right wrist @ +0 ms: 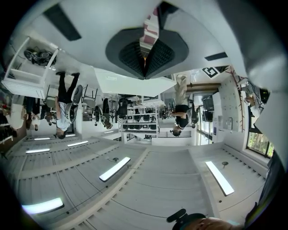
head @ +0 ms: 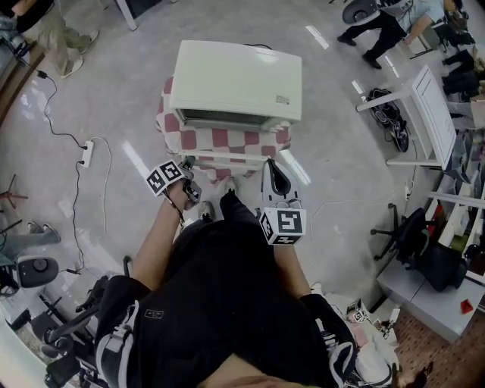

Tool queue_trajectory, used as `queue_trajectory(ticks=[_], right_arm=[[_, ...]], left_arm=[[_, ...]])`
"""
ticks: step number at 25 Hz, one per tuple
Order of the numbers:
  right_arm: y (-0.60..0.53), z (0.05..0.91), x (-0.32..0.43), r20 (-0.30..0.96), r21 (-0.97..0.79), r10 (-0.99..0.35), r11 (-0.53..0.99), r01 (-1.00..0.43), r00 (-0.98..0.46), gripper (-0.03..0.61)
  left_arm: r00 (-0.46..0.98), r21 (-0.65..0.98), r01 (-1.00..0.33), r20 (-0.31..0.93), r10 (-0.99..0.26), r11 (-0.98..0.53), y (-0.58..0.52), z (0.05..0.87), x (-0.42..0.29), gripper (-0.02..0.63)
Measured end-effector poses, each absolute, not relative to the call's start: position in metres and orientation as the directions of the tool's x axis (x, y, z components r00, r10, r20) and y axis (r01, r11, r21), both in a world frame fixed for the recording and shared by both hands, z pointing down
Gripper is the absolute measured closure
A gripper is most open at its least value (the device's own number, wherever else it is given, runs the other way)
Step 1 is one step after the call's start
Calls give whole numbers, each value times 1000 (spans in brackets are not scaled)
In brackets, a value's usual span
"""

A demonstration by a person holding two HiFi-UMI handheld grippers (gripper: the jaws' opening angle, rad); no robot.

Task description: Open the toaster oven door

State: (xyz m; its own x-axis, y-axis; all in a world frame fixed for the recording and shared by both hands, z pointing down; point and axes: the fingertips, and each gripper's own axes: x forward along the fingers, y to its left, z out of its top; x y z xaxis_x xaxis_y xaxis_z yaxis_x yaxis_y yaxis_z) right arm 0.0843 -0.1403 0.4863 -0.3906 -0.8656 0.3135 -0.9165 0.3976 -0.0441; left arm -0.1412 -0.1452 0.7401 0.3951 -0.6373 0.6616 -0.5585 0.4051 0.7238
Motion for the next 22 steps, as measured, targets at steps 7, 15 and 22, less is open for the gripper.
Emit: queue_trajectory(ticks=[7,15,22], right_arm=[[-156,519,117,388,-242,-846,289,-926,-365,552],[-173,612,162,527,-552,-772,8,-834,-356,549],[-169,681,171,600,-685,-689,-182,-705,-405,442]], left_arm=[[392,728,-552,658,-643,407,-144,742,-141,486],[398,732,-545,655,-642,408,-145,745,-141,486],[398,735,-537,653,-644,413,-142,747,-142,488]])
